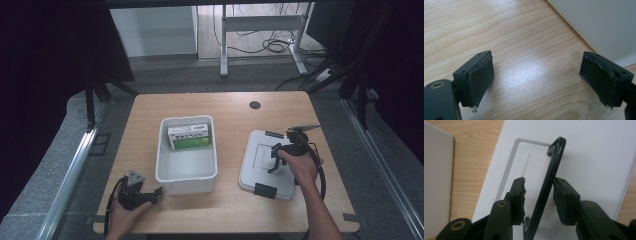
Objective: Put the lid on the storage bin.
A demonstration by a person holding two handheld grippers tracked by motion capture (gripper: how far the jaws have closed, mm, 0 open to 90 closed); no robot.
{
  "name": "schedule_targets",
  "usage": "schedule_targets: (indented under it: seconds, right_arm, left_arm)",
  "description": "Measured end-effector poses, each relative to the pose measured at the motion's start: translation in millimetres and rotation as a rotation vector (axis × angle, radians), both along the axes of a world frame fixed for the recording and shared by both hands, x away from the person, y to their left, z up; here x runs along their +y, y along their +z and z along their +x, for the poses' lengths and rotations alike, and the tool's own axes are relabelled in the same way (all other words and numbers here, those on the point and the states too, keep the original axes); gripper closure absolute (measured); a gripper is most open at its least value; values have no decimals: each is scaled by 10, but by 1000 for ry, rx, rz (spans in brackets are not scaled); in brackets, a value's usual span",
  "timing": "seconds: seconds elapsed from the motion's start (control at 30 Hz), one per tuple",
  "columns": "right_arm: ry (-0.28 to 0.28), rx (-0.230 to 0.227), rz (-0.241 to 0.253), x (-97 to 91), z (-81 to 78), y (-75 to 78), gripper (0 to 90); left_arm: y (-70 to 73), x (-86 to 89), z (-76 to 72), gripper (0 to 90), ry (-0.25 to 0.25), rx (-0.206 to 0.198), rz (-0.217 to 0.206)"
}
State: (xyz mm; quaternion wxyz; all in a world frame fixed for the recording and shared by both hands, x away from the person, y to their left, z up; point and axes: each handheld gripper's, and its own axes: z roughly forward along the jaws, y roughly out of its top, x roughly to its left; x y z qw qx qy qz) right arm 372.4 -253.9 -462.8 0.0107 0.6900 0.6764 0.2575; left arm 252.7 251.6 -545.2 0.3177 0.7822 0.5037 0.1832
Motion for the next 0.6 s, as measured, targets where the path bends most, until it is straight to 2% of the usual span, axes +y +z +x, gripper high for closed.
schedule_targets:
  seconds: [0.23,0.4,0.6]
  right_arm:
    - [-57,53,26,-34,41,-49,801]
    - [-113,79,61,-42,46,-52,823]
    - [-151,88,90,-58,34,-49,846]
  left_arm:
    - [0,0,1,121,-3,0,0]
    - [0,0,1,120,-3,0,1]
    - [0,-1,1,121,-5,0,1]
